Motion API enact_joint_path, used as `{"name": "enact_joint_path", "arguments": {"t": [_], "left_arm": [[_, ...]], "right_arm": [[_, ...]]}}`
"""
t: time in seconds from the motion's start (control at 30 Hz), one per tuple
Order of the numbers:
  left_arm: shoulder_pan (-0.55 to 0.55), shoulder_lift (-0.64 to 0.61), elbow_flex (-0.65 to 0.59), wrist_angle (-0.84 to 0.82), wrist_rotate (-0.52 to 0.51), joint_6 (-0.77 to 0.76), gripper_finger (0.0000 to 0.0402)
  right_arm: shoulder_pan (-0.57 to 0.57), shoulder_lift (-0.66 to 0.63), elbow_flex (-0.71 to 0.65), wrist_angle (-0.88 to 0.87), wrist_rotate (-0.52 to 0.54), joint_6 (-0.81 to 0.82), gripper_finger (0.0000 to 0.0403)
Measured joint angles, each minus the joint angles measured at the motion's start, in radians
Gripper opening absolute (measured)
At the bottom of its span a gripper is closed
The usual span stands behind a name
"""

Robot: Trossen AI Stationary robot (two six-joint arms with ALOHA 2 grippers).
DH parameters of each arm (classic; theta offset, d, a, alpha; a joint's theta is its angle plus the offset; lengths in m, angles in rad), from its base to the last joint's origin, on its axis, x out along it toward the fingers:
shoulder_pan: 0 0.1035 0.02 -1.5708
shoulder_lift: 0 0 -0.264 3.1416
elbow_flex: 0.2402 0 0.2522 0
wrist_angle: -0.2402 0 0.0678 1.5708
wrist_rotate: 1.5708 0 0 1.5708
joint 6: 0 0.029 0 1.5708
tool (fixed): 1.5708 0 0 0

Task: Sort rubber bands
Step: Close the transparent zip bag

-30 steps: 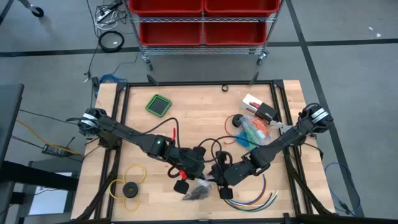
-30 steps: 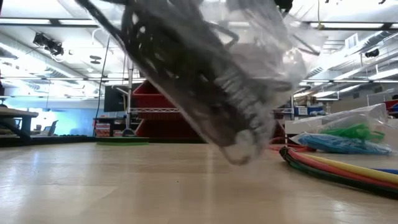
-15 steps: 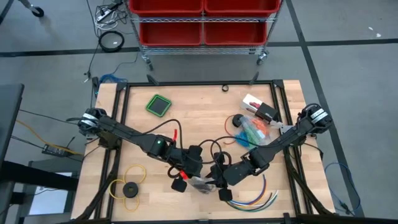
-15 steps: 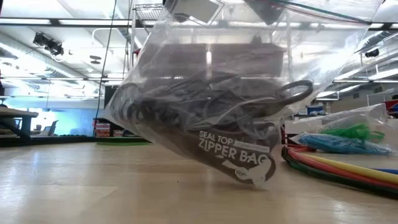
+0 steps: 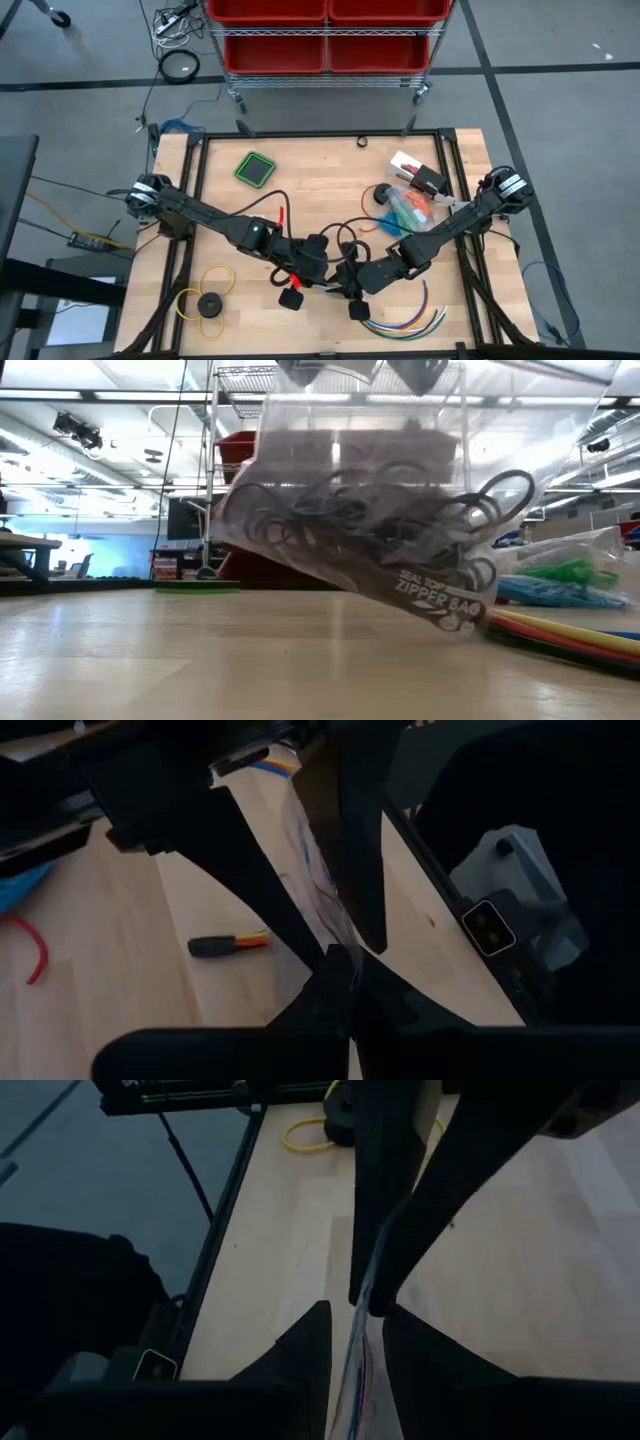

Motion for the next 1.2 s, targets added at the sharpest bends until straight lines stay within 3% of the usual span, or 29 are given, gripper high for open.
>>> {"name": "enact_joint_path", "arguments": {"t": [0.2, 0.4, 1.2], "left_arm": [[0.000, 0.010, 0.001, 0.000, 0.002, 0.000, 0.0005], [0.000, 0.010, 0.001, 0.002, -0.001, 0.001, 0.0005], [0.000, 0.012, 0.001, -0.079, -0.024, -0.004, 0.0005]], "right_arm": [[0.000, 0.000, 0.000, -0.016, 0.005, -0.001, 0.0061], [-0.001, 0.000, 0.000, -0.033, 0.004, -0.003, 0.0007], [0.061, -0.003, 0.003, -0.281, 0.018, 0.172, 0.0000]]}}
